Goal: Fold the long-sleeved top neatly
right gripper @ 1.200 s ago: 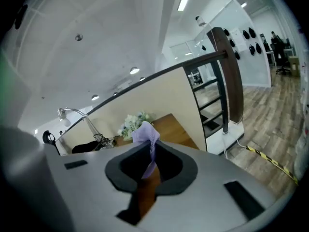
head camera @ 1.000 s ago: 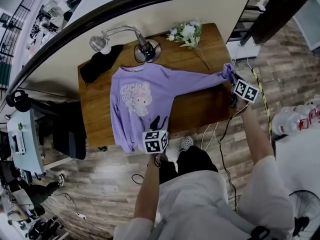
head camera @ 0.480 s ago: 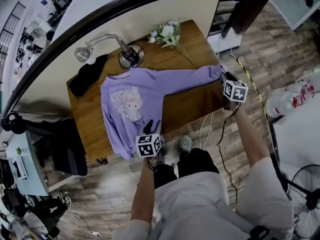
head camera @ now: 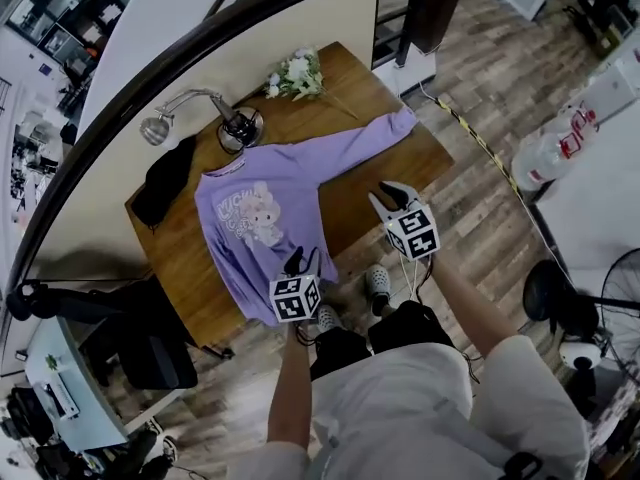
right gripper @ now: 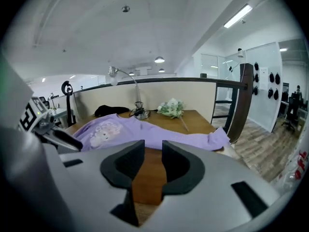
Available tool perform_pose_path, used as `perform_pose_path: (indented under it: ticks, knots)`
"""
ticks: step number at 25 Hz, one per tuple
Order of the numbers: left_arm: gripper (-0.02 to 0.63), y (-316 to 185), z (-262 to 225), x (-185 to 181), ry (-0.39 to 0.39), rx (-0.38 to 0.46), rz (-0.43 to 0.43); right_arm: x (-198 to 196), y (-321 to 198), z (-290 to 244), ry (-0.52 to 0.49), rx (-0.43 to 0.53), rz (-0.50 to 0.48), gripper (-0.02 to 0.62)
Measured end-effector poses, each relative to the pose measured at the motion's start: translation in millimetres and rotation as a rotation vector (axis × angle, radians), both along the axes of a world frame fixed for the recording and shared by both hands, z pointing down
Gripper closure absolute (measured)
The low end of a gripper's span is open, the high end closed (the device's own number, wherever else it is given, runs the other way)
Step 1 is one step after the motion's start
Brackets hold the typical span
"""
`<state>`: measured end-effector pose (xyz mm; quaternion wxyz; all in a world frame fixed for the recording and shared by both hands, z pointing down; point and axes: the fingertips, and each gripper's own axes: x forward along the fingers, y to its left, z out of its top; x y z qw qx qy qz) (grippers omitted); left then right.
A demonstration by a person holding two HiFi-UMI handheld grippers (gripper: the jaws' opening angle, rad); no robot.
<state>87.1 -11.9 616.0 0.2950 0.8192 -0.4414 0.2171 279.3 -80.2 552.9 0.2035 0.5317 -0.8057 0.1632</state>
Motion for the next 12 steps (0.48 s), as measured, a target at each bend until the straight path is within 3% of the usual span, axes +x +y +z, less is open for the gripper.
perform_pose_path:
  ticks: [8, 12]
  knots:
    - [0.443, 55, 9, -57, -0.017, 0.000, 0.061, -101, 113, 53, -0.015, -0.125, -0.066, 0.479]
    - [0.443, 84, 23, -77, -0.012, -0.017, 0.079, -128, 153, 81, 0.014, -0.172, -0.114, 0.479]
